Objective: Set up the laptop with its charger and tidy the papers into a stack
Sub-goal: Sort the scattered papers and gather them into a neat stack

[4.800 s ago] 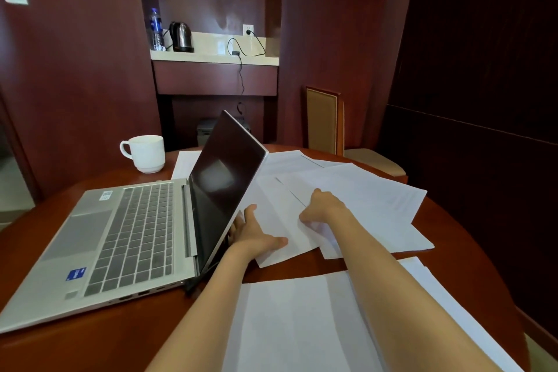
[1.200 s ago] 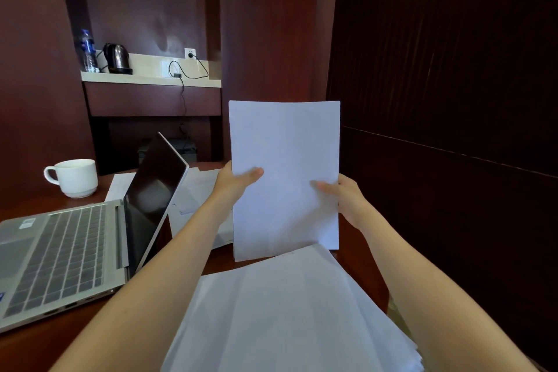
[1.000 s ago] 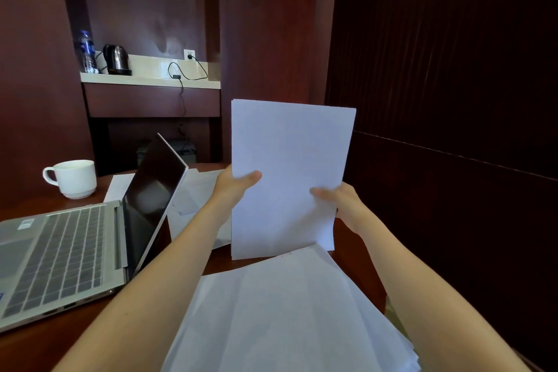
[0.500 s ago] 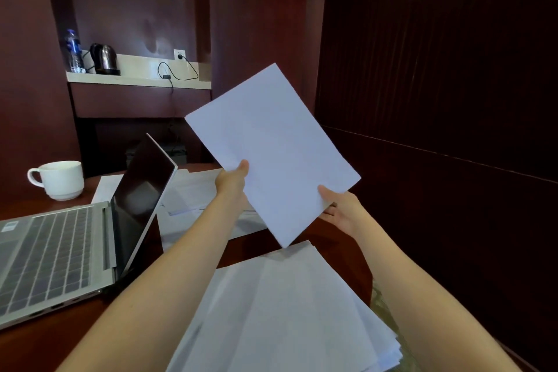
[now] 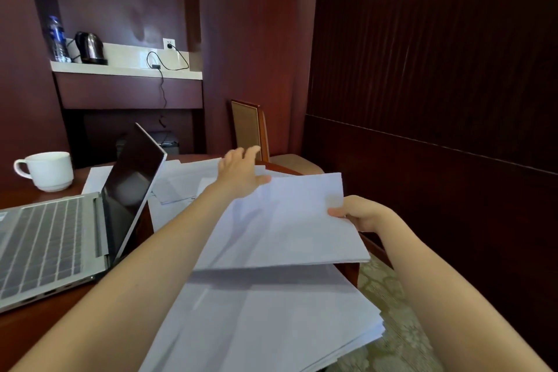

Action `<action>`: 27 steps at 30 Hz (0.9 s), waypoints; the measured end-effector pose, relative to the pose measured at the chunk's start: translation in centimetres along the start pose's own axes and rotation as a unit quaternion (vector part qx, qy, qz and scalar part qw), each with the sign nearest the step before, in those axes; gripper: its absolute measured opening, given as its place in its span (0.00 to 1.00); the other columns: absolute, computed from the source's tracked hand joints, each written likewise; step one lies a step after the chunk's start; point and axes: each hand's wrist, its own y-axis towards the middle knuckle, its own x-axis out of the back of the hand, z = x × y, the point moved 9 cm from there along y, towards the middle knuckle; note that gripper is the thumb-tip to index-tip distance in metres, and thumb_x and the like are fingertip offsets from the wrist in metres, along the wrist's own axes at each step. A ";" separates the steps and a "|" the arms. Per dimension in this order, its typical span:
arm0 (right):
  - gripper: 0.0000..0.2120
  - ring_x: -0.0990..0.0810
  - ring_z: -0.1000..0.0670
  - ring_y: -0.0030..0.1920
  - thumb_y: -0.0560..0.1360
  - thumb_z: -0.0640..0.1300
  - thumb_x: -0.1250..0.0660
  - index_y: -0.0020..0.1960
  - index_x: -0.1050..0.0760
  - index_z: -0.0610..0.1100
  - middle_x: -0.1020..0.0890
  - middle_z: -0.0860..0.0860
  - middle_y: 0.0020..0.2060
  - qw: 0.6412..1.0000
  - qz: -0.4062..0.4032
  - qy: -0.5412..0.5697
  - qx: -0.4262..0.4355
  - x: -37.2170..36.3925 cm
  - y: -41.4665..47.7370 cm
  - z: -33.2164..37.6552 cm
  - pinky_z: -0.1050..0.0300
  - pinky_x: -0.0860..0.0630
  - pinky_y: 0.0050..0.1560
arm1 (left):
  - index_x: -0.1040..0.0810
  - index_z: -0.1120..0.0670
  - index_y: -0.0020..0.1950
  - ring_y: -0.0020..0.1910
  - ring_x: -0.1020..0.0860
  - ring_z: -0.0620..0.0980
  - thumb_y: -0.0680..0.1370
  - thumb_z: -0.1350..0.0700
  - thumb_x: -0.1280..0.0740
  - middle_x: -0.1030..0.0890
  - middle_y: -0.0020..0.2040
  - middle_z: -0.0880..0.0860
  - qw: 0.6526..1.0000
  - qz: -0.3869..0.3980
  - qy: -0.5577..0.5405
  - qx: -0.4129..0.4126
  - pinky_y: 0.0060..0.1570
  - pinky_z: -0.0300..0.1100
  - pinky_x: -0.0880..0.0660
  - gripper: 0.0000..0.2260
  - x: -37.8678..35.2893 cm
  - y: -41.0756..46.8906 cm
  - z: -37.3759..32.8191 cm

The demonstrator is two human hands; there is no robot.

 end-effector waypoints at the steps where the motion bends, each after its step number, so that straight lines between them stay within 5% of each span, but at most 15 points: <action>1: 0.10 0.19 0.49 0.44 0.78 0.32 0.41 0.59 0.27 0.35 0.19 0.46 0.47 0.999 0.030 -0.015 -0.004 -0.8 -0.3 0.0 0.58 0.22 0.42 | 0.43 0.50 0.74 0.71 0.41 0.58 0.77 0.43 0.37 0.37 0.72 0.56 0.999 0.027 0.030 -0.036 0.68 0.50 0.43 0.29 -0.7 0.0 -1.1; 4: 0.07 0.17 0.51 0.43 0.78 0.33 0.40 0.52 0.24 0.38 0.17 0.48 0.45 0.995 0.091 -0.047 -0.010 -2.5 -0.8 -0.1 0.58 0.21 0.46 | 0.35 0.49 0.70 0.67 0.35 0.56 0.79 0.42 0.41 0.31 0.67 0.54 0.983 0.123 0.101 -0.095 0.65 0.50 0.39 0.22 -3.4 -0.9 -3.3; 7: 0.08 0.18 0.50 0.47 0.78 0.34 0.39 0.54 0.24 0.39 0.16 0.48 0.47 0.988 0.127 -0.078 -0.028 -3.7 -1.1 -1.2 0.55 0.22 0.53 | 0.30 0.56 0.65 0.61 0.30 0.54 0.80 0.49 0.40 0.28 0.64 0.55 0.963 0.253 0.035 -0.088 0.59 0.46 0.33 0.17 -6.1 -2.3 -3.3; 13: 0.07 0.16 0.52 0.44 0.77 0.38 0.36 0.53 0.22 0.42 0.15 0.50 0.45 0.969 0.180 -0.159 -0.062 -4.6 -2.6 -3.2 0.59 0.19 0.46 | 0.26 0.54 0.48 0.45 0.28 0.49 0.80 0.52 0.39 0.26 0.47 0.50 0.926 0.374 0.016 -0.056 0.40 0.37 0.29 0.06 -8.5 -5.2 -1.6; 21: 0.08 0.17 0.54 0.36 0.76 0.42 0.33 0.53 0.21 0.41 0.17 0.47 0.43 0.957 0.110 -0.245 -0.110 -2.8 -2.3 -3.2 0.65 0.23 0.33 | 0.25 0.55 0.54 0.47 0.26 0.51 0.78 0.53 0.36 0.26 0.49 0.52 0.909 0.416 0.000 -0.020 0.38 0.36 0.26 0.07 -9.4 -7.1 -0.7; 27: 0.09 0.22 0.54 0.33 0.76 0.41 0.33 0.54 0.23 0.40 0.19 0.48 0.39 0.961 -0.026 -0.256 -0.096 -1.4 -0.6 -1.5 0.66 0.24 0.28 | 0.25 0.52 0.63 0.59 0.27 0.52 0.79 0.47 0.38 0.26 0.61 0.51 0.938 0.345 0.026 -0.011 0.59 0.45 0.29 0.15 -8.2 -5.1 0.2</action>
